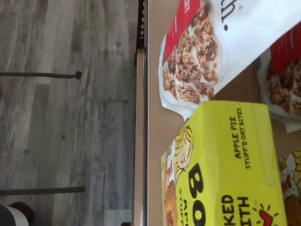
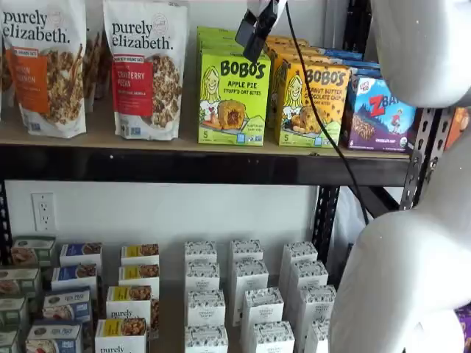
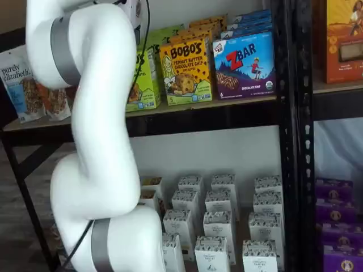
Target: Pick the green box on the top shelf, the fourth from the left
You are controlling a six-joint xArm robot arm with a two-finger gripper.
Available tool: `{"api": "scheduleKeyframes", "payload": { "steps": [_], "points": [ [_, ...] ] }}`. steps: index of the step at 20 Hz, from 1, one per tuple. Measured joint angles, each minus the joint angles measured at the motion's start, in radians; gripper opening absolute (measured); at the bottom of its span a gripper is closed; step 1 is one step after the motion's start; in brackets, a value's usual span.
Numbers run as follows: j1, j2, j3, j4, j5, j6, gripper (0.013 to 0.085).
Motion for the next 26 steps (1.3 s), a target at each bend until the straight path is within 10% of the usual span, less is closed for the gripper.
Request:
{"api": "scheduleKeyframes", "payload": {
  "steps": [26],
  "points": [
    [0.009, 0.05, -0.022, -0.004, -0.013, -0.003, 0.085]
  ]
}}
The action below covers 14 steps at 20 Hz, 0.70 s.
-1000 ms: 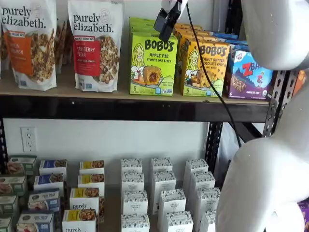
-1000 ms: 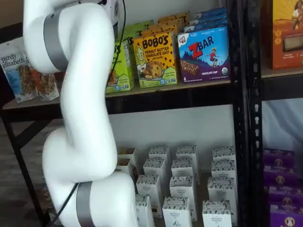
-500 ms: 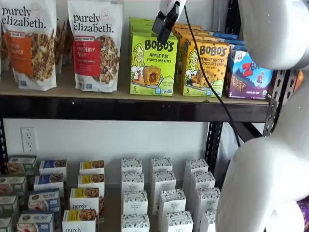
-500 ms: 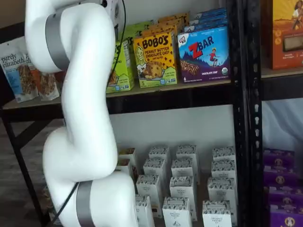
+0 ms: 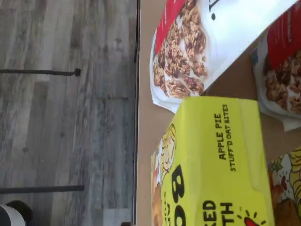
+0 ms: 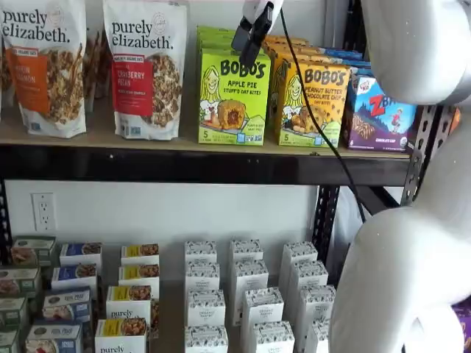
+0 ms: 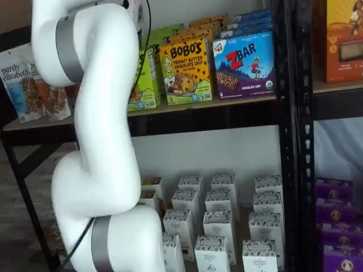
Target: Pick the green box on the top shelf, the fourth from the left
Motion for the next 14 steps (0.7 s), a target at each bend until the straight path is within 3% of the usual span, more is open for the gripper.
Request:
{"api": "scheduleKeyframes", "payload": {
  "steps": [14],
  "points": [
    [-0.005, 0.008, -0.013, -0.01, 0.006, -0.004, 0.085]
  ]
}}
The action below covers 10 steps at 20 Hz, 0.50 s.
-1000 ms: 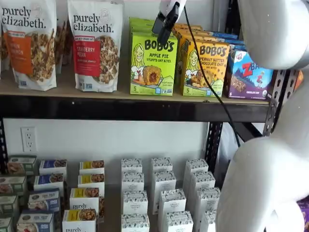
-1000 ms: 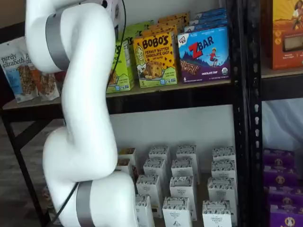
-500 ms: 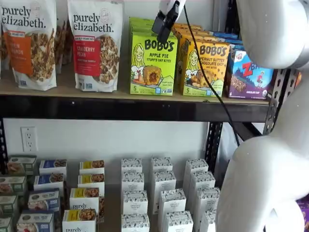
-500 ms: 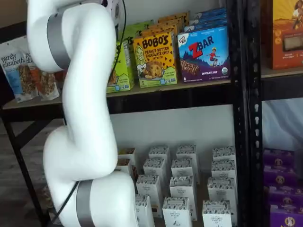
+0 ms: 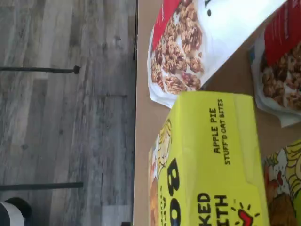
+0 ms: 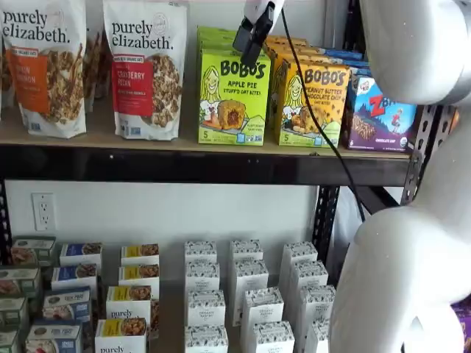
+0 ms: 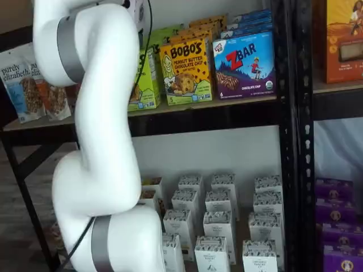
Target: Pick the green box on the top shelf, the fourth from the left
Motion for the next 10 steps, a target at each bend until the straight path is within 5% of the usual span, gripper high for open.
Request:
{"api": "scheduleKeyframes", "payload": {
  "steps": [10],
  "points": [
    [0.025, -0.021, 0.055, -0.068, -0.045, 0.004, 0.085]
  ]
}}
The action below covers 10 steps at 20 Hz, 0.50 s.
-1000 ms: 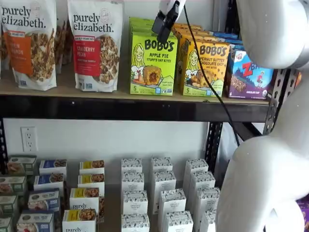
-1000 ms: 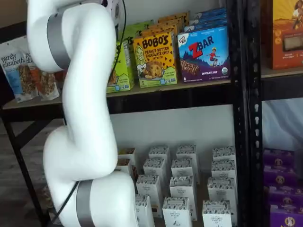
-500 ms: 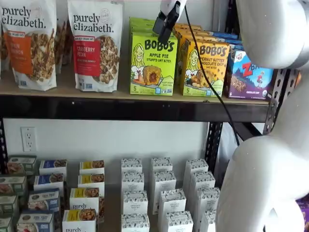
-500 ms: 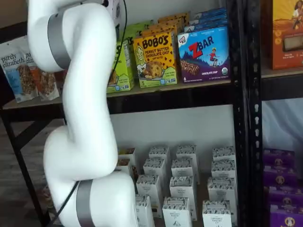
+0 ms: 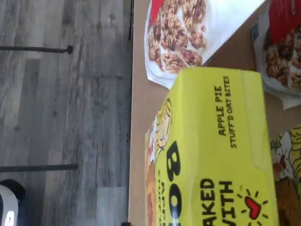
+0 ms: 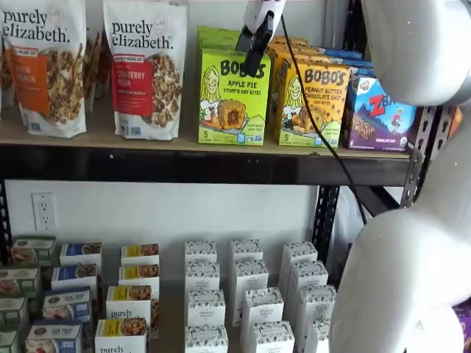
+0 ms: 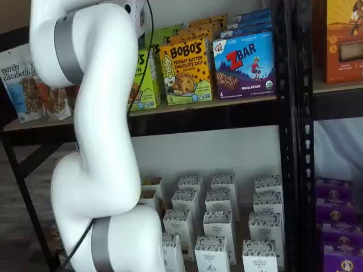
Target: Pick the green box on the top shelf, the fourth from the left
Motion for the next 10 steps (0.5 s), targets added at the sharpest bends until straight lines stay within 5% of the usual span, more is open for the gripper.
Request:
{"api": "scheduleKeyframes", "payload": {
  "steps": [10],
  "points": [
    [0.017, -0.021, 0.064, -0.04, -0.057, 0.002, 0.085]
  ]
}}
